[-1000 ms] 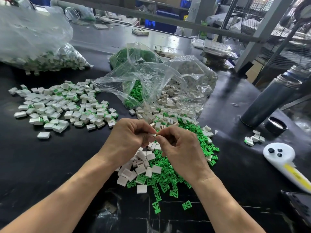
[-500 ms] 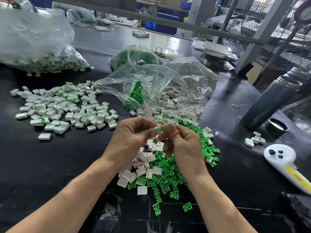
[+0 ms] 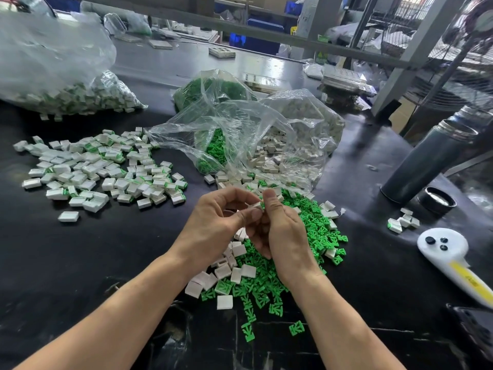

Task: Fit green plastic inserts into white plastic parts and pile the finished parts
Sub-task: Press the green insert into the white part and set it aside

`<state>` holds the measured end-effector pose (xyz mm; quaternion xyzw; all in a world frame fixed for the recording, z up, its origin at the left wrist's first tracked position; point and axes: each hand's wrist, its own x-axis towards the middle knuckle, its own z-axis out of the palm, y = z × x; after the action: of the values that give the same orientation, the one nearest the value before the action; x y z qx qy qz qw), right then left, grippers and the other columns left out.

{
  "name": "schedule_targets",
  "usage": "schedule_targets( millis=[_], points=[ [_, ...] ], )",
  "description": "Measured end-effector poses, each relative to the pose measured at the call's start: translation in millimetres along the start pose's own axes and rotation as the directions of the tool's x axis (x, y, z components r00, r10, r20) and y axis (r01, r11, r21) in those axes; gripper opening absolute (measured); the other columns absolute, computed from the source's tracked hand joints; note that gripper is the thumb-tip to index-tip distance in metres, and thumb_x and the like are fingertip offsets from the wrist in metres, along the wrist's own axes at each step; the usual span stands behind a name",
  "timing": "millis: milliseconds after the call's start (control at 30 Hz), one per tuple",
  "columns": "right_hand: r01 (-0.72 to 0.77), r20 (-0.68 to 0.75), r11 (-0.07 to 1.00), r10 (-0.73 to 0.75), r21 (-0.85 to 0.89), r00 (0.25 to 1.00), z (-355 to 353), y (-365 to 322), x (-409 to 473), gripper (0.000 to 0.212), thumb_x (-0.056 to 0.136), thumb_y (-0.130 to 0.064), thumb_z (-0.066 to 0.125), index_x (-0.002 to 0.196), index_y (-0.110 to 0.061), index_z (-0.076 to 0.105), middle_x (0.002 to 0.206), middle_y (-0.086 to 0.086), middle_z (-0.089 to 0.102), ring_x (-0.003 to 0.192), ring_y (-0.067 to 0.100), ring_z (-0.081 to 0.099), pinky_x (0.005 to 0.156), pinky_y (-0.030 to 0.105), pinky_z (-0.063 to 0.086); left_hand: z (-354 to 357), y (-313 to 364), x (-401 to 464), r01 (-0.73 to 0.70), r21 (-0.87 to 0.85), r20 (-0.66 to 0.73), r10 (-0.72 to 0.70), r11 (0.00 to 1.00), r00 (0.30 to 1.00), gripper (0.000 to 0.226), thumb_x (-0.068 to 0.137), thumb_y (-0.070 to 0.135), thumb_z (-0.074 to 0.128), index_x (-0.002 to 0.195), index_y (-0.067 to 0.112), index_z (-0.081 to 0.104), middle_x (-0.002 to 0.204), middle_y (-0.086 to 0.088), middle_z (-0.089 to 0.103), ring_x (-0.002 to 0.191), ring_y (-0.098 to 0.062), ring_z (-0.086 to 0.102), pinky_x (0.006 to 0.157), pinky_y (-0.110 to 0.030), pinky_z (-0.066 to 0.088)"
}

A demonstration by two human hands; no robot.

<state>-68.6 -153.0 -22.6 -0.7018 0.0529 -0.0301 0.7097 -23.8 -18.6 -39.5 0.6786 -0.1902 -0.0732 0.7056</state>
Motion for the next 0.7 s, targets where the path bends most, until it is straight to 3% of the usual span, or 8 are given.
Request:
schedule_targets(
  millis=[200, 300, 367, 500, 600, 700],
  points=[
    [-0.002, 0.052, 1.000, 0.002, 0.000, 0.999, 2.4, 1.5, 2.7, 0.068, 0.108, -0.055, 0.031, 0.060, -0.029, 0.071, 0.055, -0.003, 0.058, 0.044, 0.007, 0.047, 0.039, 0.017, 0.034, 4.3, 5.5, -3.1, 0.008, -0.056, -0.001, -0.008, 0.998, 1.000, 0.006, 0.092, 0.006, 0.071, 0.096, 0.009, 0.071, 0.075, -0.011, 0.072, 0.063, -0.019, 0.066, 0.062, -0.028, 0.055],
    [0.026, 0.054, 0.999, -0.024, -0.026, 0.998, 1.9, 5.1, 4.7, 0.067, 0.110, -0.054, 0.030, 0.061, -0.034, 0.071, 0.054, -0.005, 0.049, 0.046, 0.007, 0.042, 0.041, 0.018, 0.033, 5.4, 7.2, -4.0, 0.007, -0.083, 0.006, -0.006, 0.997, 1.000, 0.006, 0.092, 0.005, 0.071, 0.098, 0.005, 0.070, 0.081, -0.021, 0.072, 0.066, -0.026, 0.068, 0.063, -0.034, 0.059],
    [0.059, 0.046, 0.997, -0.057, -0.045, 0.997, 3.8, 8.4, 6.0, 0.065, 0.110, -0.054, 0.029, 0.066, -0.034, 0.072, 0.053, -0.011, 0.048, 0.047, 0.005, 0.042, 0.045, 0.019, 0.035, 6.2, 7.0, -3.9, 0.001, -0.092, -0.001, -0.001, 0.996, 1.000, 0.009, 0.092, 0.006, 0.071, 0.099, 0.002, 0.070, 0.085, -0.021, 0.073, 0.070, -0.023, 0.070, 0.064, -0.029, 0.058],
    [0.072, -0.053, 0.987, -0.081, -0.144, 0.995, 8.5, 14.7, 9.6, 0.062, 0.102, -0.061, 0.028, 0.079, -0.028, 0.075, 0.053, -0.014, 0.056, 0.052, -0.001, 0.051, 0.056, 0.024, 0.038, 7.1, 6.1, -4.9, -0.019, -0.071, -0.008, 0.019, 0.997, 1.000, 0.008, 0.091, 0.006, 0.073, 0.098, 0.003, 0.073, 0.079, -0.002, 0.075, 0.069, -0.005, 0.068, 0.059, -0.013, 0.050],
    [0.096, -0.106, 0.974, -0.120, -0.204, 0.987, 10.1, 17.3, 11.2, 0.064, 0.101, -0.059, 0.026, 0.079, -0.025, 0.076, 0.069, -0.008, 0.072, 0.068, 0.004, 0.068, 0.064, 0.028, 0.051, 6.9, 6.8, -5.5, -0.021, -0.059, -0.019, 0.020, 0.998, 1.000, 0.006, 0.091, 0.006, 0.073, 0.097, 0.006, 0.074, 0.082, -0.010, 0.075, 0.069, -0.008, 0.067, 0.059, -0.014, 0.049],
    [0.120, -0.131, 0.961, -0.156, -0.247, 0.979, 10.7, 18.4, 11.8, 0.066, 0.102, -0.055, 0.025, 0.086, -0.021, 0.078, 0.082, -0.003, 0.077, 0.081, 0.008, 0.073, 0.074, 0.029, 0.058, 7.2, 8.2, -6.3, -0.020, -0.040, -0.021, 0.019, 0.999, 1.000, 0.007, 0.091, 0.008, 0.073, 0.098, 0.006, 0.075, 0.088, -0.016, 0.076, 0.071, -0.010, 0.067, 0.060, -0.015, 0.049]
  ],
)
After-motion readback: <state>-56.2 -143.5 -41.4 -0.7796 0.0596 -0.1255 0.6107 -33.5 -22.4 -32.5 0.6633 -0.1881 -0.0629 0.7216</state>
